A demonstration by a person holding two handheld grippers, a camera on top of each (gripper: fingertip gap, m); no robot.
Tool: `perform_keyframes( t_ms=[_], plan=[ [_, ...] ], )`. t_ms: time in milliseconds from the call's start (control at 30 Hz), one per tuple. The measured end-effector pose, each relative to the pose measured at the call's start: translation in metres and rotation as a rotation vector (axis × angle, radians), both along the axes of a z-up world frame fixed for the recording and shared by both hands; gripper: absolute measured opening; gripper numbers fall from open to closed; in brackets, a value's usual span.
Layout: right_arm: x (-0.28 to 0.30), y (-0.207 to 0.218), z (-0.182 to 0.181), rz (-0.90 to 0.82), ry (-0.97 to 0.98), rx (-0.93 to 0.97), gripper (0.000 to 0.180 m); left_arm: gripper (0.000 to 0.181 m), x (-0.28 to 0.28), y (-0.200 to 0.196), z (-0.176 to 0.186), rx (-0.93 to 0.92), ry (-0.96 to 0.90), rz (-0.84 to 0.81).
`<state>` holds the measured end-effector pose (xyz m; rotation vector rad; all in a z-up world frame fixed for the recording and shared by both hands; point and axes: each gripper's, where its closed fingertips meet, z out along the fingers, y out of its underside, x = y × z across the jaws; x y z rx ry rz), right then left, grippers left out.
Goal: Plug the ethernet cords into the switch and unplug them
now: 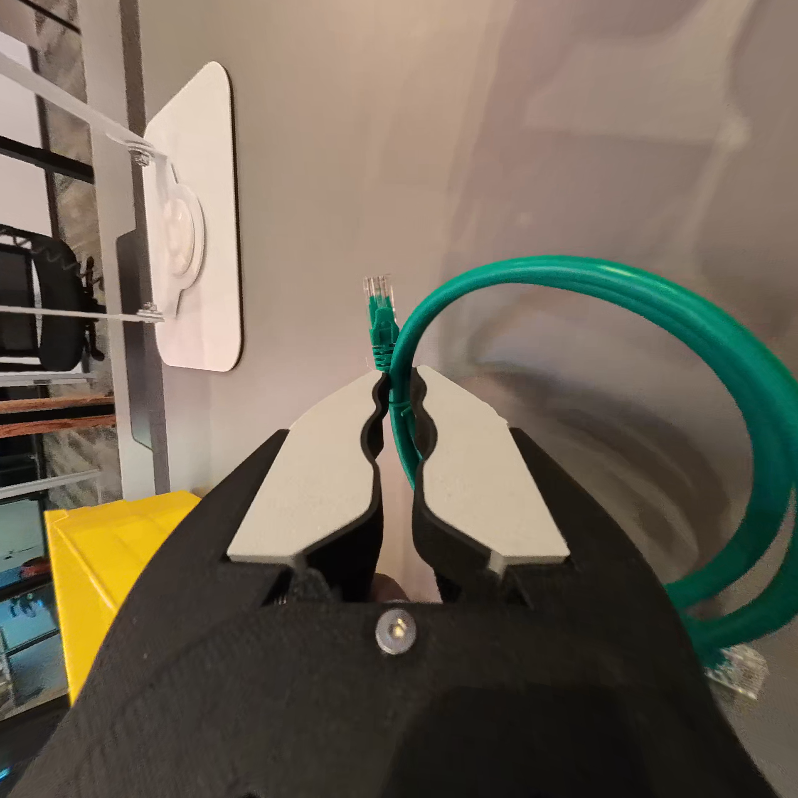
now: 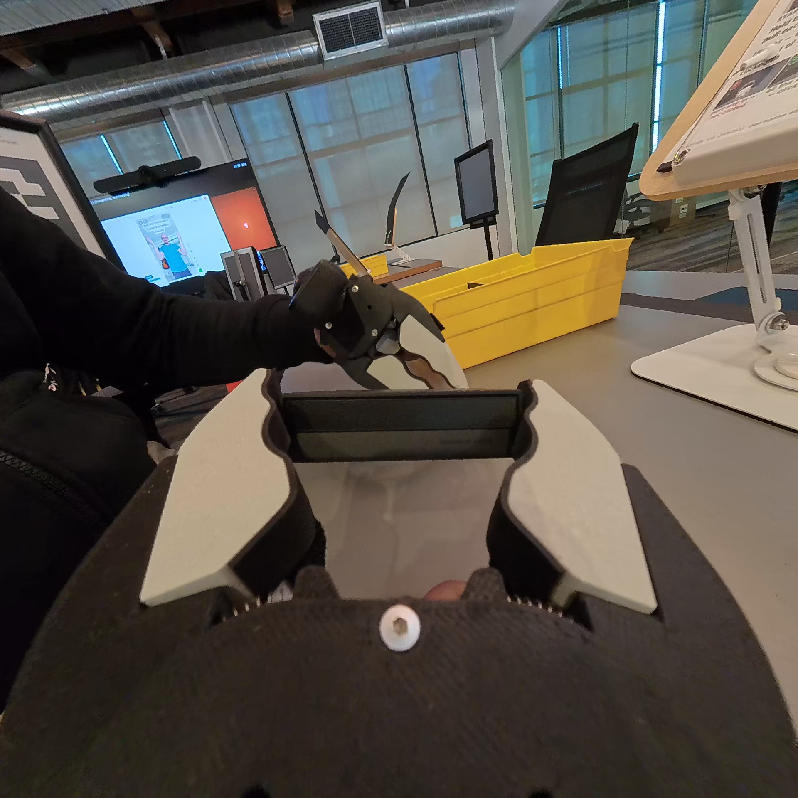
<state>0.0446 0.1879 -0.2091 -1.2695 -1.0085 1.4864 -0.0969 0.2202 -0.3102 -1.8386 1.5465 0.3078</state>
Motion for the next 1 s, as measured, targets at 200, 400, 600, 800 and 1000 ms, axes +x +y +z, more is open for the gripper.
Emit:
perform_keyframes(
  t_ms=[200, 400, 600, 800, 1000],
  plan=[
    [0.000, 0.000, 0.000, -0.003, -0.003, 0.001, 0.103, 0.008, 0.000, 0.001, 0.009, 0.004, -0.056, 0.010],
    [-0.001, -0.001, -0.001, -0.001, -0.008, 0.005, 0.103, 0.008, 0.002, 0.003, 0.017, 0.000, -0.116, 0.020],
    [-0.001, -0.001, -0.001, -0.001, -0.009, 0.006, 0.103, 0.008, 0.007, 0.003, 0.029, 0.005, -0.196, 0.016],
    [-0.001, -0.001, -0.001, 0.000, -0.010, 0.006, 0.103, 0.008, 0.010, 0.004, 0.042, 0.018, -0.249, 0.018],
    [-0.001, -0.001, -0.001, 0.001, -0.011, 0.009, 0.103, 0.007, 0.009, 0.005, 0.044, 0.022, -0.267, 0.027]
  ],
)
